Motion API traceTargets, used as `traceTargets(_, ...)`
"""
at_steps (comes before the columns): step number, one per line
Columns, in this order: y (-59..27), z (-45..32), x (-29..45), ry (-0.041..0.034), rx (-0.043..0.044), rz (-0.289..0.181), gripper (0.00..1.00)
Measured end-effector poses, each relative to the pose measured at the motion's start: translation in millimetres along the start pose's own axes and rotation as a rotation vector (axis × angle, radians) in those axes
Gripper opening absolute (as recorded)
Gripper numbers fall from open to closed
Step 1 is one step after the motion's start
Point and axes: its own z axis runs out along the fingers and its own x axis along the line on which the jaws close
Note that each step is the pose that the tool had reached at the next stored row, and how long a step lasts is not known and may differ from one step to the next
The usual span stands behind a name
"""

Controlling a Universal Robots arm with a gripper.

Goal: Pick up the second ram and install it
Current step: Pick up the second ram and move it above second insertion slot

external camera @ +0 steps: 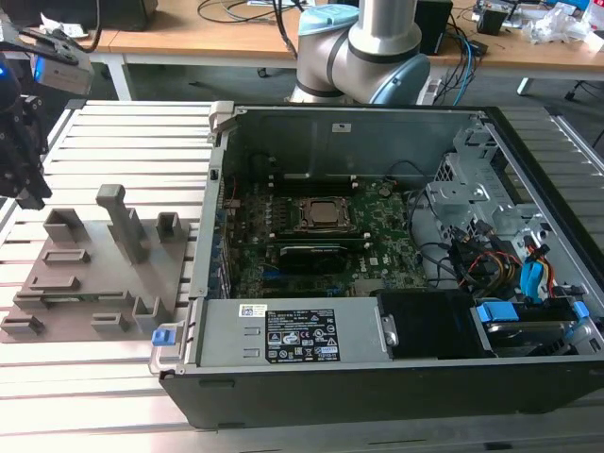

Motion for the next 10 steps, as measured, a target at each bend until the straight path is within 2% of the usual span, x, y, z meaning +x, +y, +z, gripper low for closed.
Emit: traceTargets(10, -1.3, 26.4, 0.6, 0.0000, 0.0001, 0.000, 0.24)
